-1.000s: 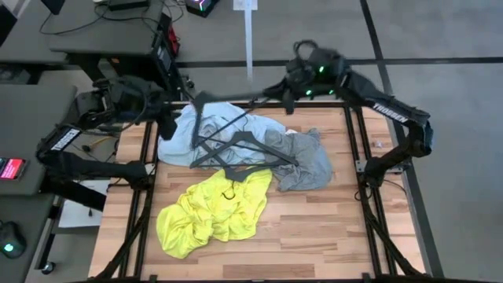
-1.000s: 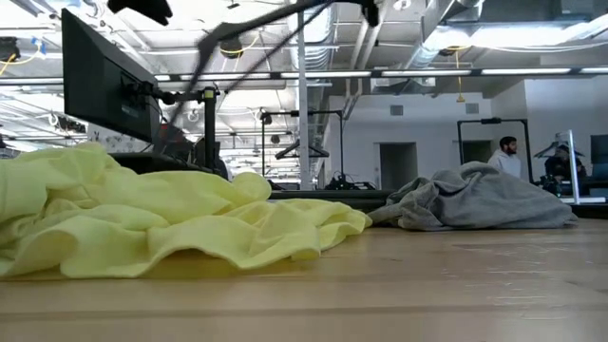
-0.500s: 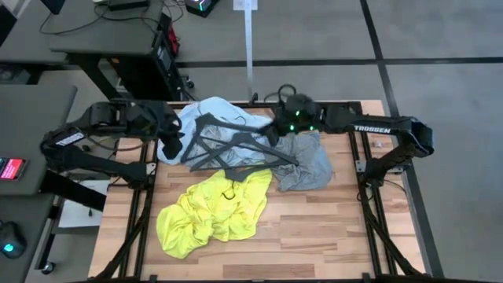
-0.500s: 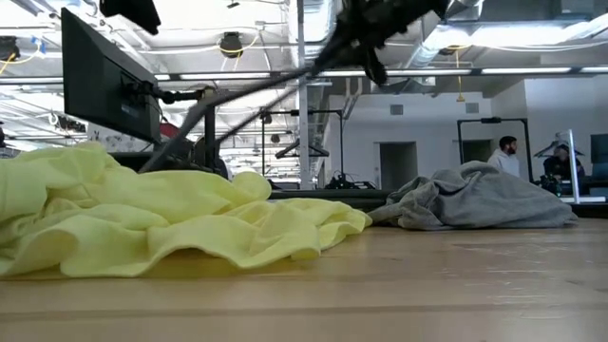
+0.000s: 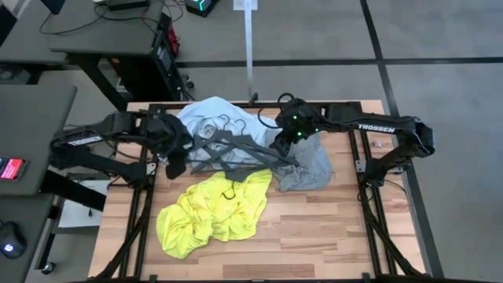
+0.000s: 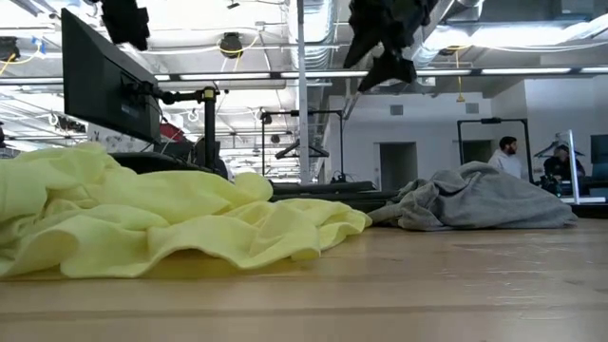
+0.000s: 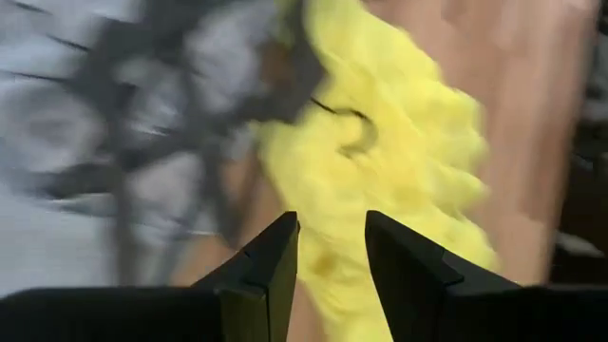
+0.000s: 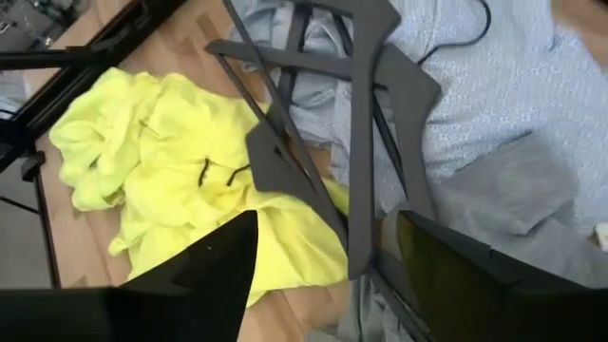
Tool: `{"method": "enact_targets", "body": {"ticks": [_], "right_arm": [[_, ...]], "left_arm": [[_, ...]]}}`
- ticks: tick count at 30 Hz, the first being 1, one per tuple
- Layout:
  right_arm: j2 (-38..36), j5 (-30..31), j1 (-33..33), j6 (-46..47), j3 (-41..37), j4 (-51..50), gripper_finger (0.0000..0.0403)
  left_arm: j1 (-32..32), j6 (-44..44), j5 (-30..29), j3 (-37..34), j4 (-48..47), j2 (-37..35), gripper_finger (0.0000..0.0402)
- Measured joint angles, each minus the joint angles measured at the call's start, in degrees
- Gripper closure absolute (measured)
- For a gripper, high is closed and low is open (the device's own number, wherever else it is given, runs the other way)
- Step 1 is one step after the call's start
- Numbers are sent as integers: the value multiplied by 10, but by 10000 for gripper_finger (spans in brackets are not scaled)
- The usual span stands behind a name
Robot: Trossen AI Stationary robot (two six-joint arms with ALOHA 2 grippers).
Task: Hang clothes
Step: Hang the yellow shirt on the rack
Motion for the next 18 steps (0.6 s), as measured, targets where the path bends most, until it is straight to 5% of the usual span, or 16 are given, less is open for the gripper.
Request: {"method": "enact_targets", "body": {"ticks": [5,9,18], "right_arm": [[0,-1,36,-27,12,-2,159],[0,4,72,-53,3,-16,159],[0,5,189,-55,-64,-10,159]], "left_arm": [[-64,-65,84,-44,1,36,292],[-143,-131,94,-85,39,56,292],[-331,-311,87,-172,344,101,292]]}}
